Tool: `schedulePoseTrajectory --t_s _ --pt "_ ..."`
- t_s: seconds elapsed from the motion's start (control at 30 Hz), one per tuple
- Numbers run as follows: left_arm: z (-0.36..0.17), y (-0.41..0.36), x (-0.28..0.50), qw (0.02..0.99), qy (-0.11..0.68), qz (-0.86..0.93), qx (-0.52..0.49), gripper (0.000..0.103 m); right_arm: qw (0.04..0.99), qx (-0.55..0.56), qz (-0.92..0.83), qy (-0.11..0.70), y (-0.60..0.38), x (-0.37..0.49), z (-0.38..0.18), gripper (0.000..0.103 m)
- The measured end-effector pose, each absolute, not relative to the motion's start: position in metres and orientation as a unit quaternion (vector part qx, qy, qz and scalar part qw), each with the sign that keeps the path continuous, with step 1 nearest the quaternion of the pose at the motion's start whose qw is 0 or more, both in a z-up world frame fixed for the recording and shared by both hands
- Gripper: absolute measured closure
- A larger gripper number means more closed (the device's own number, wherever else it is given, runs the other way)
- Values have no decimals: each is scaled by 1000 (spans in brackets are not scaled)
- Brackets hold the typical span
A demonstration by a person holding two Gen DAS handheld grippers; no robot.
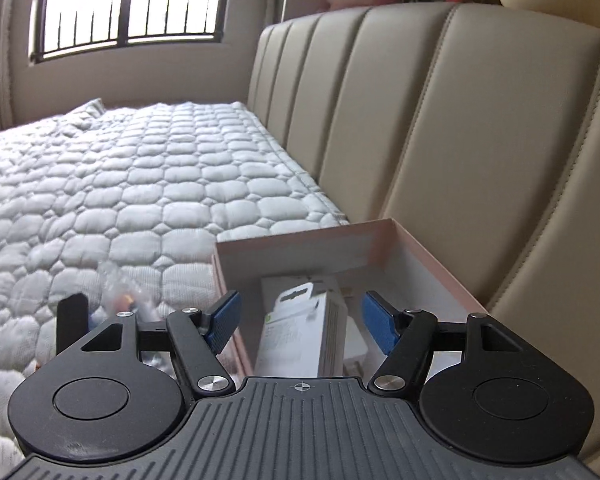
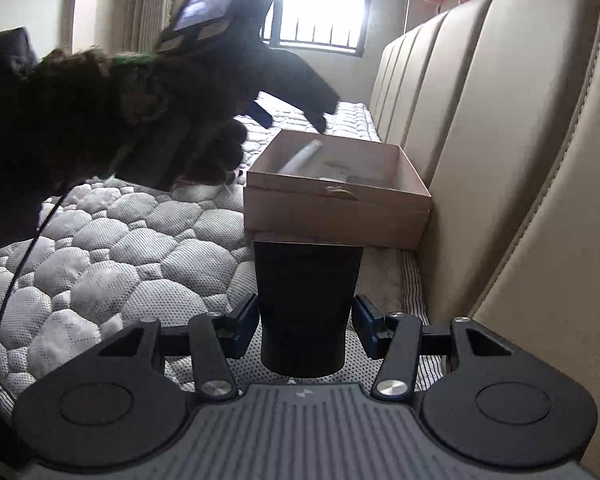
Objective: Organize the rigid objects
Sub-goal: 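Lower the package into the pink box and open the left tool while the right carries the cup, then lower the black cup into the pink box and open the right tool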
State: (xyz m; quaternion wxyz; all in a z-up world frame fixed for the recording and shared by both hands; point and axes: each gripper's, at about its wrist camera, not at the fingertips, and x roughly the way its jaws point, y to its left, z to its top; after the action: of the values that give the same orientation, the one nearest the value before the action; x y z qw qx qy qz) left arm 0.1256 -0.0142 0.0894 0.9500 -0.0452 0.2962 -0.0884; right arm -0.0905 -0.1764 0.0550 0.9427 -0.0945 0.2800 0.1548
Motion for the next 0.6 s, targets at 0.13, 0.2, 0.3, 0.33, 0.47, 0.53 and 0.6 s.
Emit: schedulePoseTrajectory --t_s 0.13,0.2,0.3,0.33,0.47,0.53,0.6 --pt "86 9 95 946 297 -108 -65 31 940 -82 145 299 -179 -79 51 52" --pt "80 23 77 943 302 -113 -75 31 938 -75 143 307 -179 -72 50 52" --pt "69 48 45 936 315 -116 -108 31 936 -66 137 316 -179 -59 53 52" --pt "65 57 35 933 317 -119 -118 31 937 -65 132 316 -178 -53 57 52" --pt "52 87 5 927 329 -125 -128 31 950 -58 108 286 -173 -15 89 52" --pt "47 99 2 926 333 -119 -136 31 959 -53 88 264 -169 13 111 52" --pt "45 110 0 926 335 -105 -138 31 969 -53 59 232 -164 41 128 52"
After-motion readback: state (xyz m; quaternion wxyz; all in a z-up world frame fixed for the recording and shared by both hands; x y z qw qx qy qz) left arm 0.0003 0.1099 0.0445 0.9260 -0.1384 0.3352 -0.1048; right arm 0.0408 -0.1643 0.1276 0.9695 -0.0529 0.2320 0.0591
